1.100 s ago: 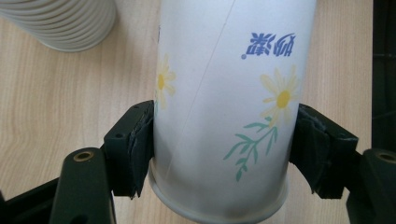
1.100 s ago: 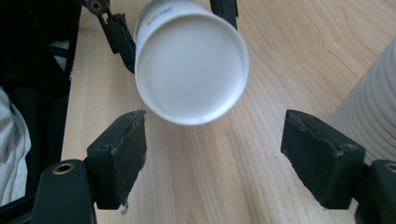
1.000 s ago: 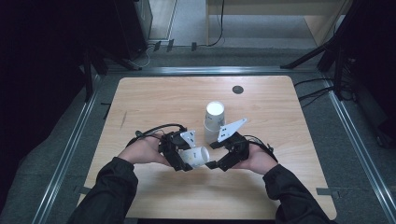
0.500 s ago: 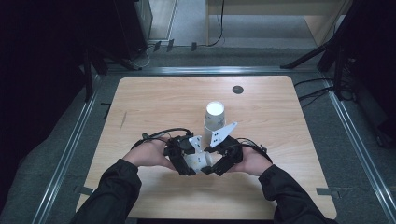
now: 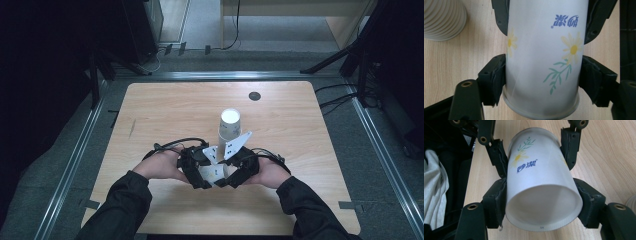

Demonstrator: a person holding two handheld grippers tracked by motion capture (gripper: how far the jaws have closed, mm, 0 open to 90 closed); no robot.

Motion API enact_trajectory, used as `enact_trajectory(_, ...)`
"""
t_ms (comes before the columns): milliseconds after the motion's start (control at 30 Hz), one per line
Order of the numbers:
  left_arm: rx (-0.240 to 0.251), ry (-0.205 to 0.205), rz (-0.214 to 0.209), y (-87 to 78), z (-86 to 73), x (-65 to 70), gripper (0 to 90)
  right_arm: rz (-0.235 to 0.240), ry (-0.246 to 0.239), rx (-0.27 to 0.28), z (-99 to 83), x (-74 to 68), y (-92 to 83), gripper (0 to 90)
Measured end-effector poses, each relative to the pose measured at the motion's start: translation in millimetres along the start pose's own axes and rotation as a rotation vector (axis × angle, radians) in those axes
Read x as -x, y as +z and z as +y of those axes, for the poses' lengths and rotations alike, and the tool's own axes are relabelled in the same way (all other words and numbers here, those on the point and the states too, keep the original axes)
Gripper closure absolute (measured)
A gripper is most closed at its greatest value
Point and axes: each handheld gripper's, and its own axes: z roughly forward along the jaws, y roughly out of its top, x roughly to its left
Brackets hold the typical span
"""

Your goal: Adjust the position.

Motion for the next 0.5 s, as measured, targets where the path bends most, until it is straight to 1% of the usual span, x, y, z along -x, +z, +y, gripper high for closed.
enact_trajectory(33, 0.016, -0.013, 0.0, -1.1, -0.6, 0.0, 17.1, -0.004, 0.006, 0.002, -0.1, 0.4, -2.0, 34.5)
enact_trajectory(67, 0.028, -0.021, -0.005, -2.8, -1.3, -0.9, 15.7, -0.004, 0.008, 0.007, -0.3, 1.1, -3.3, 34.4)
enact_trajectory(100, 0.043, -0.022, 0.006, -4.3, -2.0, -1.6, 12.8, -0.011, 0.006, 0.014, -0.7, 1.7, -5.1, 34.4)
enact_trajectory(167, 0.071, -0.038, 0.019, -8.4, -4.6, -3.9, 12.6, -0.013, 0.009, 0.015, -1.2, 1.9, -7.3, 34.4)
enact_trajectory(200, 0.087, -0.051, 0.011, -9.6, -5.8, -5.0, 12.0, -0.02, 0.009, 0.028, -2.3, 3.3, -11.7, 34.4)
enact_trajectory(233, 0.107, -0.066, 0.008, -11.1, -7.6, -6.3, 12.0, -0.02, 0.009, 0.028, -2.3, 3.3, -11.7, 34.4)
enact_trajectory(267, 0.12, -0.073, 0.013, -12.7, -9.4, -7.4, 11.7, -0.023, 0.016, 0.035, -2.9, 3.8, -13.9, 34.4)
enact_trajectory(333, 0.142, -0.079, 0.022, -15.7, -13.5, -9.0, 10.8, -0.024, 0.024, 0.052, -4.2, 4.8, -19.3, 34.4)
enact_trajectory(367, 0.156, -0.084, 0.026, -17.1, -15.5, -9.2, 10.8, -0.026, 0.021, 0.058, -4.5, 5.3, -20.8, 34.4)
enact_trajectory(400, 0.175, -0.097, 0.028, -18.4, -17.9, -9.0, 10.8, -0.025, 0.028, 0.059, -5.1, 5.0, -23.1, 34.3)
enact_trajectory(467, 0.196, -0.097, 0.033, -20.1, -21.2, -9.1, 10.8, -0.028, 0.035, 0.066, -6.4, 5.7, -26.5, 34.3)
enact_trajectory(500, 0.212, -0.1, 0.047, -21.0, -23.3, -8.0, 10.9, -0.033, 0.031, 0.072, -7.0, 6.4, -27.7, 34.2)
